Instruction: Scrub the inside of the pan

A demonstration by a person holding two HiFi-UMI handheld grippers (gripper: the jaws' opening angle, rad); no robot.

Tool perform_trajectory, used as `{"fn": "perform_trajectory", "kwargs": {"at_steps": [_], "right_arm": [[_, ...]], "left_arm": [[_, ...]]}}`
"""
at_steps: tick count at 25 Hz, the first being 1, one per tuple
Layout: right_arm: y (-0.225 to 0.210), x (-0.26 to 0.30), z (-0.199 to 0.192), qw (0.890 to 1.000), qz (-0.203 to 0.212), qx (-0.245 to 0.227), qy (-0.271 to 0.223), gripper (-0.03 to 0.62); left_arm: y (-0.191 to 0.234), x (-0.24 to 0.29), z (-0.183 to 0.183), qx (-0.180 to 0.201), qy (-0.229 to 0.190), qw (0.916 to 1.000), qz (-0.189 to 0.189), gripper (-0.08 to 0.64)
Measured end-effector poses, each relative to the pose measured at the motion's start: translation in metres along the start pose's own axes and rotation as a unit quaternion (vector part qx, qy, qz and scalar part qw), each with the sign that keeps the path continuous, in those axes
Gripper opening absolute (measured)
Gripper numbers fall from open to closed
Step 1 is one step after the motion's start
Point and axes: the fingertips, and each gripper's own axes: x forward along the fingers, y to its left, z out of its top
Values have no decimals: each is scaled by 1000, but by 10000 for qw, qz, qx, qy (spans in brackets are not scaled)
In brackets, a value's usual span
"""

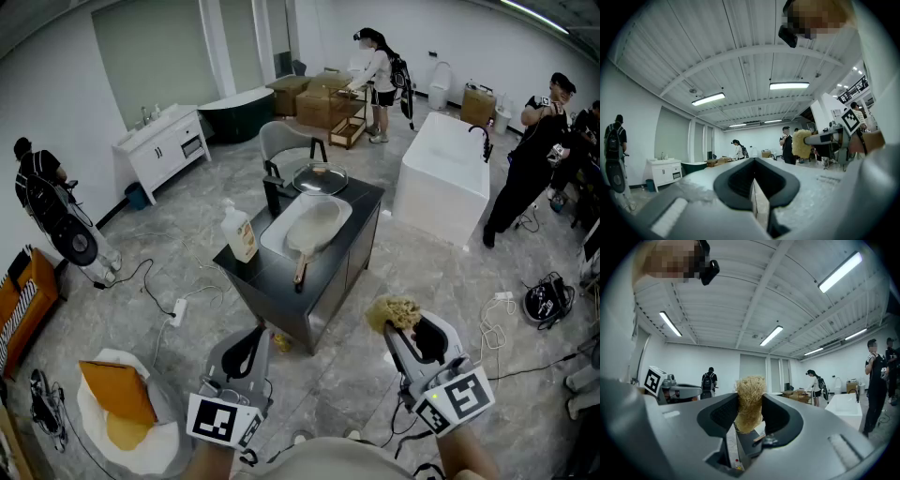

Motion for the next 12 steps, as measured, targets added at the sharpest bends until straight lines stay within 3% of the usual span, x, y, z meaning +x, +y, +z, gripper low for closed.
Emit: {"fn": "perform_trajectory", "kwargs": {"at_steps": [12], "right_arm": [[-25,-20,-6,9996,75,262,0,158]], "left_arm": [[-31,14,-3,51,130,9999,-43,2]]}}
